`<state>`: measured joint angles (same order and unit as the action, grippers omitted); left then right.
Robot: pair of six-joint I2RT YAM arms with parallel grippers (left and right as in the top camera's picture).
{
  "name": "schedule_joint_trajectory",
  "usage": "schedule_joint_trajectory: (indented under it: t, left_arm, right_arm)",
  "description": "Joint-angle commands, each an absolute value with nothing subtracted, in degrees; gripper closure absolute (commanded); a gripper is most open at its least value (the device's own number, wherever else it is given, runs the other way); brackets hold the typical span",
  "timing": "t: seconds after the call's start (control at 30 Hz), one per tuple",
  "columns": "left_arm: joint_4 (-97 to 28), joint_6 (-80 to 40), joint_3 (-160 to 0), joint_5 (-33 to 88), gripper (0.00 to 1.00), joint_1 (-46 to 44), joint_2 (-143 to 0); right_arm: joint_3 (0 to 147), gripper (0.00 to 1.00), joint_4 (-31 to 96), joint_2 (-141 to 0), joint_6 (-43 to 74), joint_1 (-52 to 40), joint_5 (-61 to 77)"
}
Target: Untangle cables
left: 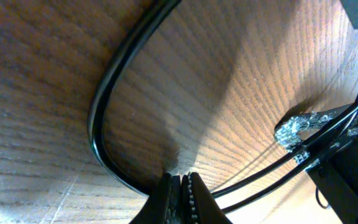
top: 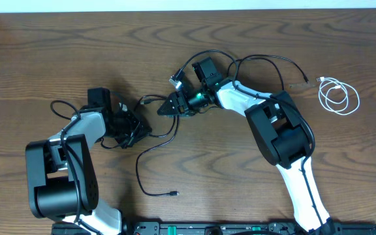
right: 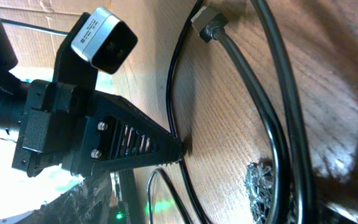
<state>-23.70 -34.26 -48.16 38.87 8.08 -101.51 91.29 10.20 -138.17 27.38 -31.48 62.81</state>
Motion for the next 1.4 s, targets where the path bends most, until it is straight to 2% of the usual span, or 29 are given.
schedule_joint_trajectory:
  t: [0.0,0.17,0.4,0.53,0.67,0.73,0.8,0.93,1.03,1.37]
  left_arm:
    - [-23.68,-30.41,-50.17,40.75,0.93,8.01,-102.17]
    - [-24.71,-28.08,-55.35,41.69,0.92,8.05,-102.15]
    - [-26.3,-28.05,-56.86,22.2,0.92,8.05,-102.17]
    - [-26.83,-28.1,-56.86,20.93,0.92,8.05,-102.17]
    - [-26.61,-28.36,-56.86,21.47,0.92,8.05,-102.17]
    - [-26.63,-28.6,-56.86,21.85,0.92,8.05,-102.17]
    - [-26.63,-28.77,-56.86,21.82,0.92,8.05,-102.17]
    - [-26.65,-28.8,-56.86,21.85,0.92,8.05,-102.17]
    - [-26.68,-28.8,-56.86,21.85,0.92,8.05,-102.17]
    - [-26.72,-28.77,-56.86,21.82,0.92,8.05,-102.17]
  right_arm:
    - [89.03,0.32,11.14,-142.21,26.28,-31.59,49.5]
    - [89.03,0.32,11.2,-142.23,26.3,-31.59,48.47]
    - [89.03,0.39,13.74,-141.49,26.52,-29.87,46.59]
    - [89.1,0.43,20.27,-140.07,26.68,-26.39,42.35]
    - [89.25,0.66,27.86,-138.61,26.09,-21.1,40.91]
    - [89.25,0.71,31.92,-137.82,24.29,-18.96,40.82]
    - [89.27,0.69,36.29,-136.68,21.5,-17.15,40.05]
    - [89.54,0.6,44.82,-133.01,16.97,-14.52,32.62]
    - [89.84,0.5,49.5,-130.19,15.25,-13.39,23.07]
    - [89.78,0.39,55.48,-128.95,14.48,-12.03,-11.35]
